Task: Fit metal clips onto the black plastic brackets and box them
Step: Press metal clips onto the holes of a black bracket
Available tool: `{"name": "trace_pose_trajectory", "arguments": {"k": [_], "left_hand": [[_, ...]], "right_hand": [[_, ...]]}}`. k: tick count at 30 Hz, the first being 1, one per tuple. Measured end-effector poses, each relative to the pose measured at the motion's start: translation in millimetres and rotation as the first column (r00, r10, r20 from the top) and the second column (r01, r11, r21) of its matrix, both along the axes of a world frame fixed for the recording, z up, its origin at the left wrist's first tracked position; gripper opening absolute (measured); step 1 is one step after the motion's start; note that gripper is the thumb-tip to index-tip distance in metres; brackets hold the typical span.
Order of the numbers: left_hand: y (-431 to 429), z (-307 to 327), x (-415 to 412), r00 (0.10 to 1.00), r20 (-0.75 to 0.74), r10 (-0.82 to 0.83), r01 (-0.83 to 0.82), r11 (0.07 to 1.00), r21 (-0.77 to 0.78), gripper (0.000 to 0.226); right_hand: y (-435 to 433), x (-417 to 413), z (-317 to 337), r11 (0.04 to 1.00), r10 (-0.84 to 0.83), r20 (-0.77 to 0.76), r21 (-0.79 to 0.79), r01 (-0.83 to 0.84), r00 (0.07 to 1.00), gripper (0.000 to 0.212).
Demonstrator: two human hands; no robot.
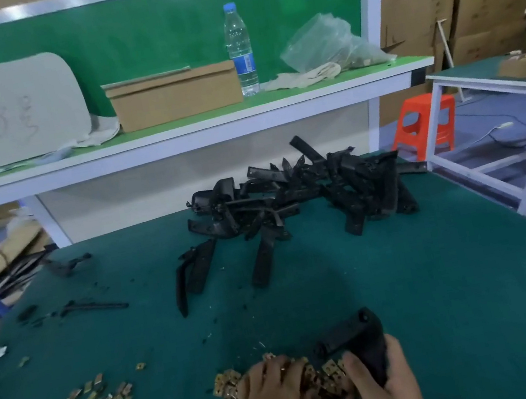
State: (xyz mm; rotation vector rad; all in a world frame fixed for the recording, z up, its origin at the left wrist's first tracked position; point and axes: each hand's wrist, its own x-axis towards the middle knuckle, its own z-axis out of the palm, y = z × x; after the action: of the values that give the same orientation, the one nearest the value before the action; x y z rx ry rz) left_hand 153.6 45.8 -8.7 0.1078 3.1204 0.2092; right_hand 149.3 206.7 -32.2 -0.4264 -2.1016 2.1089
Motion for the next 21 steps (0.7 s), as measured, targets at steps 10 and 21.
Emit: {"name": "trace_pose_trajectory", "arguments": {"k": [10, 21], "left_hand": [[-10.4, -13.3, -15.6, 0.953, -0.272, 0.132, 0.004, 0.894, 0.448, 0.016], [-20.7, 26.3, -15.1, 0.988, 0.053, 0.147, -0.106, 0.38, 0.919, 0.005]], "right_hand": [[1.9, 0.0, -8.7, 0.997, 0.062, -0.053, -0.033, -0.064, 0.997, 0.046], [2.3, 4.1, 3.3, 0.972, 0.228, -0.091, -0.045, -0.233, 0.969, 0.051]]}}
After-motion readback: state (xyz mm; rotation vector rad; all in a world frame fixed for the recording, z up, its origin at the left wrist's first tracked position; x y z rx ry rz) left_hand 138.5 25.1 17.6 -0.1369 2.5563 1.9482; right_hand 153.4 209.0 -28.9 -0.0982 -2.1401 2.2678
